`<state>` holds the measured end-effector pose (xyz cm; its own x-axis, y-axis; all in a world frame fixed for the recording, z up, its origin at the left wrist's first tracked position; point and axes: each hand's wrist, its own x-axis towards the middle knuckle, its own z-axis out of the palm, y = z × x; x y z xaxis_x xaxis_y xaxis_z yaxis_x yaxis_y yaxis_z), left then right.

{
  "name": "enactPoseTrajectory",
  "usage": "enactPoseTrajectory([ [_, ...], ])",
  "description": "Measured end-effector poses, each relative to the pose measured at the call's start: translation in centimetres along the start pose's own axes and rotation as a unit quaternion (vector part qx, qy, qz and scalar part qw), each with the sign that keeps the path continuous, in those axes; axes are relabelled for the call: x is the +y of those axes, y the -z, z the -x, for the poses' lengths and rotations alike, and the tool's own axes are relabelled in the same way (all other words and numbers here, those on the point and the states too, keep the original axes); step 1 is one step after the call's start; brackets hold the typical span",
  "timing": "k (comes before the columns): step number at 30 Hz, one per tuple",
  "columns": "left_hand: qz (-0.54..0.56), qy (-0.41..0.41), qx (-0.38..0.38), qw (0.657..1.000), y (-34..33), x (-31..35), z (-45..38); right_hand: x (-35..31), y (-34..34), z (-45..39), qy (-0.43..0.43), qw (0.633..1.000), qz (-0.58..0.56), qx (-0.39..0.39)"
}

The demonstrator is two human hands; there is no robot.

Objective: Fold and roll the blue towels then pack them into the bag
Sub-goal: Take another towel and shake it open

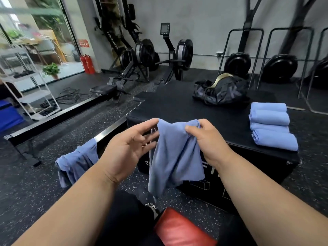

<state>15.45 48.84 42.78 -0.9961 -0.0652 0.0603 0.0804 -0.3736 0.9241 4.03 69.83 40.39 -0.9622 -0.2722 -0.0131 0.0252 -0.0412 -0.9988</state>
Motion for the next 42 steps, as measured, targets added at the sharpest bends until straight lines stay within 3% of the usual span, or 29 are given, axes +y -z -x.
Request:
enactPoseTrajectory([
  [4, -0.013, 0.008, -0.033, 0.999, -1.2, 0.8, -0.2, 1.0, 0.7, 0.2, -0.024, 0.999, 0.020, 0.033],
  [8, -0.020, 0.012, -0.032, 0.999, -1.5, 0.9, -0.4, 1.4, 0.8, 0.5, 0.019, 0.987, 0.137, 0.087],
  [11, -0.016, 0.019, -0.023, 0.999, -1.7, 0.8, -0.5, 1.4, 0.5, 0.6, 0.018, 0.982, 0.183, 0.036],
  [14, -0.003, 0.027, -0.025, 0.999, -2.1, 0.7, -0.5, 1.3, 0.1, 1.2, -0.008, 0.991, 0.126, -0.040],
  [17, -0.011, 0.026, -0.026, 0.999, -2.8, 0.6, -0.7, 0.7, 0.3, 1.3, 0.019, 0.994, 0.105, -0.034],
  [22, -0.032, 0.038, -0.025, 0.998, -2.9, -0.1, -1.6, -1.2, 0.8, 0.8, -0.036, 0.987, -0.142, -0.064],
  [26, -0.065, 0.042, -0.038, 0.996, -2.2, -0.7, -2.2, -2.4, 0.8, 1.0, -0.054, 0.965, -0.239, -0.095],
  [29, -0.061, 0.054, 0.043, 0.996, -1.4, -2.2, -2.6, -2.3, 0.8, 0.4, -0.059, 0.947, -0.307, -0.080],
  [31, -0.087, 0.096, 0.122, 0.984, -0.3, -4.1, -2.6, -2.3, 0.7, -0.1, -0.068, 0.935, -0.336, -0.086],
  [33, -0.115, 0.159, 0.154, 0.968, 0.9, -6.2, -2.5, -2.6, 0.6, -0.2, -0.070, 0.930, -0.347, -0.101],
  [36, -0.126, 0.229, 0.124, 0.957, 2.1, -8.4, -2.3, -2.8, 0.6, -0.2, -0.065, 0.927, -0.353, -0.111],
  [42, -0.053, 0.160, 0.015, 0.986, 0.8, -8.6, -2.0, -1.6, 1.4, -0.3, -0.074, 0.930, -0.345, -0.105],
])
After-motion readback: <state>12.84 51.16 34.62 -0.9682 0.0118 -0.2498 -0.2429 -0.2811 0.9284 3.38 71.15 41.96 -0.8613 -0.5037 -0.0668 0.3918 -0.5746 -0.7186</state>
